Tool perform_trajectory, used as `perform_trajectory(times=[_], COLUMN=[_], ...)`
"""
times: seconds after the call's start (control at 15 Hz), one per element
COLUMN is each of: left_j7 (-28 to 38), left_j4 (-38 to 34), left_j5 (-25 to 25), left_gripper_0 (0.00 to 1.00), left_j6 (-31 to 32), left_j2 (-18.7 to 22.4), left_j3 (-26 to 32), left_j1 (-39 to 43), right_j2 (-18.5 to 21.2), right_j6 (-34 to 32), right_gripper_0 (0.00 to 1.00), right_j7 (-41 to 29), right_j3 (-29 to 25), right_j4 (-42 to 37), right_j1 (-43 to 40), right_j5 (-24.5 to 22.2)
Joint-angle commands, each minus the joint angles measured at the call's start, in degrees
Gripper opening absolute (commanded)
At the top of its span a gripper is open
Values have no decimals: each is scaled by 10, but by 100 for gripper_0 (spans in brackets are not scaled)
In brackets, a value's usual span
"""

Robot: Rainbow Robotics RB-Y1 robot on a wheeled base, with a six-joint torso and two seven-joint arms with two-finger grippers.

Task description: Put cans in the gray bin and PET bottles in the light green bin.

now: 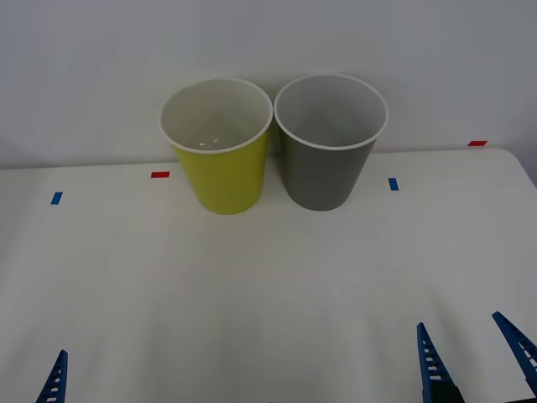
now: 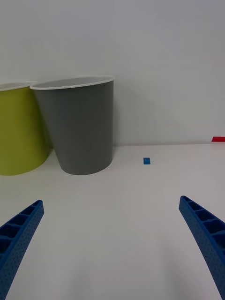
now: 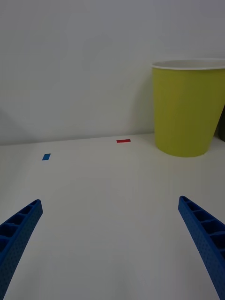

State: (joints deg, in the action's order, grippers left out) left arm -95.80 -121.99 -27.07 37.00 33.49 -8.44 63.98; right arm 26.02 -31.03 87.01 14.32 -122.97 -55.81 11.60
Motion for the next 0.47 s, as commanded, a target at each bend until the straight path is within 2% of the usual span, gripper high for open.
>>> perform_trajectory(times=[0.07, 0.47], left_j7=[0, 0], left_j4=[0, 0], left_j5=[0, 0], left_gripper_0=[100, 100], left_j6=[0, 0], left_j2=[0, 0], left_j3=[0, 0], left_j1=[0, 0], right_j2=[0, 0], right_j6=[0, 0], right_gripper_0=[100, 100], right_j7=[0, 0], right_j3=[0, 0], right_j4=[0, 0], right_j1=[0, 0], right_j5=[0, 0])
